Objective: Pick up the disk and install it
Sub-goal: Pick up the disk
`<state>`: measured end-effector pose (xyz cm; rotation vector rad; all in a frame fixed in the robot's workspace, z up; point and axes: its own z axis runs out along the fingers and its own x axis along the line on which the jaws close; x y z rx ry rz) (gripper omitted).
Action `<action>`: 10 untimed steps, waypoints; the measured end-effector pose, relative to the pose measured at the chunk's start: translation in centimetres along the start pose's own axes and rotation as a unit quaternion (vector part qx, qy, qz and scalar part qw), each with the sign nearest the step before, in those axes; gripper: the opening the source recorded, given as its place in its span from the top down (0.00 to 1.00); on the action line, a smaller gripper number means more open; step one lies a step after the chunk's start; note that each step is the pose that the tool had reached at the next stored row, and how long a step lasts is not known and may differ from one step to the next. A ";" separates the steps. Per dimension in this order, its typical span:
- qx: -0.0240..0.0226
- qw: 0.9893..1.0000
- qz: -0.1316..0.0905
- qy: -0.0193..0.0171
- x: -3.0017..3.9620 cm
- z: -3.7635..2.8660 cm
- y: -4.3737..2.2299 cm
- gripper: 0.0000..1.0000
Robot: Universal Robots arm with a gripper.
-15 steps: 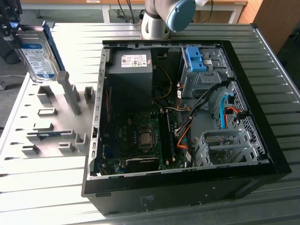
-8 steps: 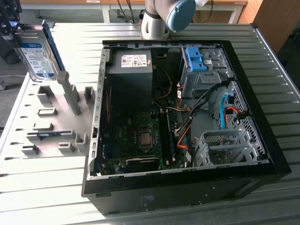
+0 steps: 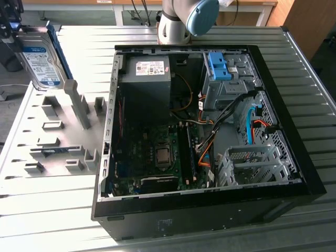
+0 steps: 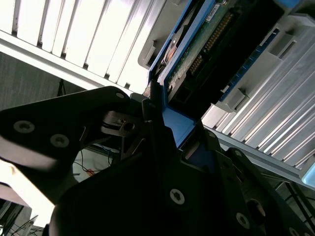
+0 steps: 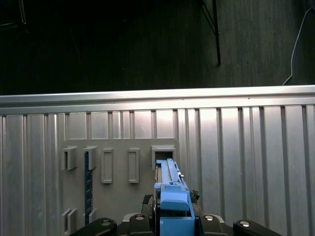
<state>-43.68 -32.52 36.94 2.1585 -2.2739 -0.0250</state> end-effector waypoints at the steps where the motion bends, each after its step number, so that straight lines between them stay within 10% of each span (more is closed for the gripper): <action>1: 0.000 1.000 0.000 0.000 0.00 -0.03 0.00 0.64; 10: 0.000 1.000 0.000 0.000 0.00 -0.24 0.00 0.64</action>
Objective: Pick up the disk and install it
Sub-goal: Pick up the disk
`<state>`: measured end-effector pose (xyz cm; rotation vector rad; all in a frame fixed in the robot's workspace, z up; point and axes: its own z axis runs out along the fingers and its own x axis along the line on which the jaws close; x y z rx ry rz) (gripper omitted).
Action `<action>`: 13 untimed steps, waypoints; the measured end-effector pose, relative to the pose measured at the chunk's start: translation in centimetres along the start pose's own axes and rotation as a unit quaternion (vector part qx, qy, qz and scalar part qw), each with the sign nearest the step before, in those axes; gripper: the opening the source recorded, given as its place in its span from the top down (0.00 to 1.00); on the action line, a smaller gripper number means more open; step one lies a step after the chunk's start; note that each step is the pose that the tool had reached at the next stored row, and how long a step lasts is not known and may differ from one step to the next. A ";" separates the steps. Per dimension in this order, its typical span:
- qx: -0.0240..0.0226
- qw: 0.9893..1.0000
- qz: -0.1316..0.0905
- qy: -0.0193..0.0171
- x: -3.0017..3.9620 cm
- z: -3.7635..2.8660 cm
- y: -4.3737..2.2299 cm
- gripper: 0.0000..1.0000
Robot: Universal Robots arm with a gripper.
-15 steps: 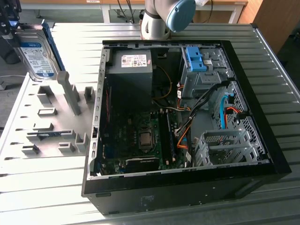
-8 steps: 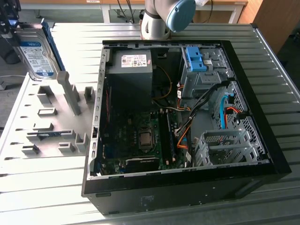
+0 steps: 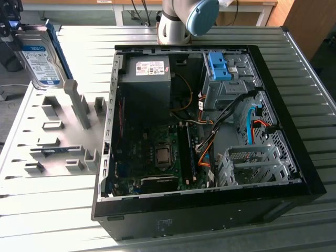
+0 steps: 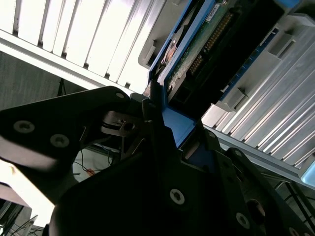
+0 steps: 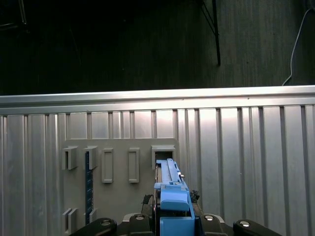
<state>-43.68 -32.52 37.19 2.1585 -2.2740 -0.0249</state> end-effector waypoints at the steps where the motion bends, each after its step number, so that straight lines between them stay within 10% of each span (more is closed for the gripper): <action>1: 0.000 1.000 0.000 0.000 0.00 -0.02 0.00 0.64; 13: 0.000 1.000 0.000 0.000 0.00 -0.42 0.01 0.64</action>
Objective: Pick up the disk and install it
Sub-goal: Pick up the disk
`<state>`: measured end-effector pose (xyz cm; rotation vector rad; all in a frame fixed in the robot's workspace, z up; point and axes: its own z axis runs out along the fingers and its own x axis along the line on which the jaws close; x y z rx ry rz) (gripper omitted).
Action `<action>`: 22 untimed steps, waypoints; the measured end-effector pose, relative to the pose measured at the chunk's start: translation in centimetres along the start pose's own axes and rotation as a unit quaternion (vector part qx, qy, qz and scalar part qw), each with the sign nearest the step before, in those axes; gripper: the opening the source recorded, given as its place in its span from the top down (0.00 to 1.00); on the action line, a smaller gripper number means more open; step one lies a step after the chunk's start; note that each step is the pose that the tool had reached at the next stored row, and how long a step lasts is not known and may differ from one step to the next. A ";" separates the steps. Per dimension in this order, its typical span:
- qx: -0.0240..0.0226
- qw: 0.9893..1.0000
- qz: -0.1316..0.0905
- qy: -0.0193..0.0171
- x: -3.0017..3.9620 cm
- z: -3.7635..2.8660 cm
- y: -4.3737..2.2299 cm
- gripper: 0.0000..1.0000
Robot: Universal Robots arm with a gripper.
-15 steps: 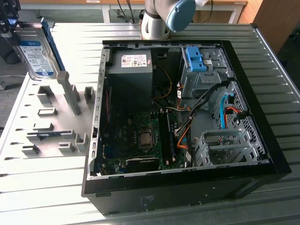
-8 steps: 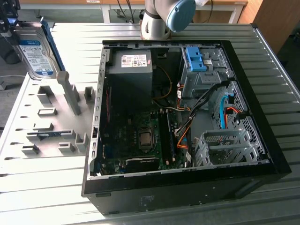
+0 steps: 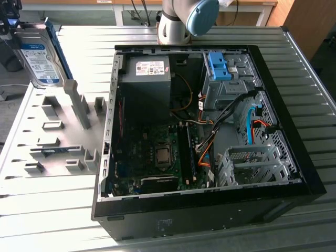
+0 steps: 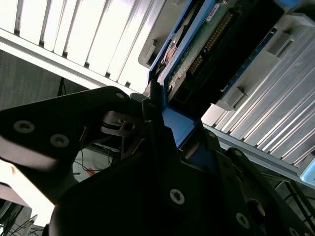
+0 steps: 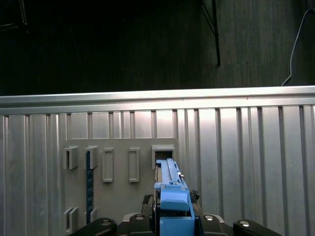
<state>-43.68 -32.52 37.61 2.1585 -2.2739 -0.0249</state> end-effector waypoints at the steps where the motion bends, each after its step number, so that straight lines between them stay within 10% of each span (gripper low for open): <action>1: 0.000 1.000 0.000 0.000 0.00 -0.03 0.00 0.64; 22: 0.000 1.000 0.000 0.000 -0.01 -0.99 0.02 0.64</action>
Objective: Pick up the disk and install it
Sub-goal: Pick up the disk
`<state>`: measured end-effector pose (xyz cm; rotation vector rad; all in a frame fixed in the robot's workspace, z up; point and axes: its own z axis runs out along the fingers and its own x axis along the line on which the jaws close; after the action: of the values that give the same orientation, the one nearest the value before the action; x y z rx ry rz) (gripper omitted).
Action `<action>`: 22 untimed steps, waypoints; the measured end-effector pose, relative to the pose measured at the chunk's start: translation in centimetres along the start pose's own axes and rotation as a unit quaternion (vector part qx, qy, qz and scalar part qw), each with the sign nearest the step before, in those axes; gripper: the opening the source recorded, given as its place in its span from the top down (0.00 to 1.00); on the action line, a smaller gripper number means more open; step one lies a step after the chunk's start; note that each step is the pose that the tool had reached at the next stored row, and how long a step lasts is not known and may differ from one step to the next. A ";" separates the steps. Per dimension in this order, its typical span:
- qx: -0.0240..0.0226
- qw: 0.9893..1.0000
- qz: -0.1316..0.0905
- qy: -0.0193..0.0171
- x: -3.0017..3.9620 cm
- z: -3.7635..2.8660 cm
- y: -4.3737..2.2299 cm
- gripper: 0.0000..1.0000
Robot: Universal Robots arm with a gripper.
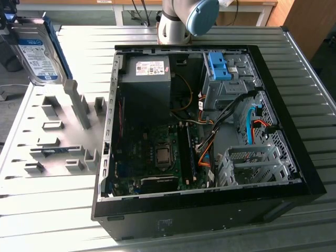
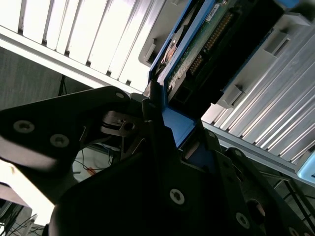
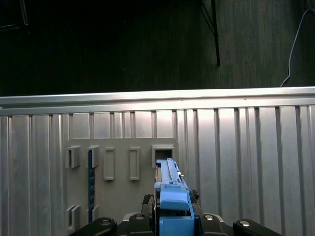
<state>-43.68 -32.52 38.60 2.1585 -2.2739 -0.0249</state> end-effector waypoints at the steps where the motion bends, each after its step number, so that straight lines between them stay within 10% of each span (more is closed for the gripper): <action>1: 0.000 1.000 0.000 0.000 0.00 -0.08 0.00 0.64; 22: 0.000 1.000 0.000 0.000 0.00 -0.68 0.01 0.64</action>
<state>-43.68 -32.52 39.28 2.1583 -2.2737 -0.0251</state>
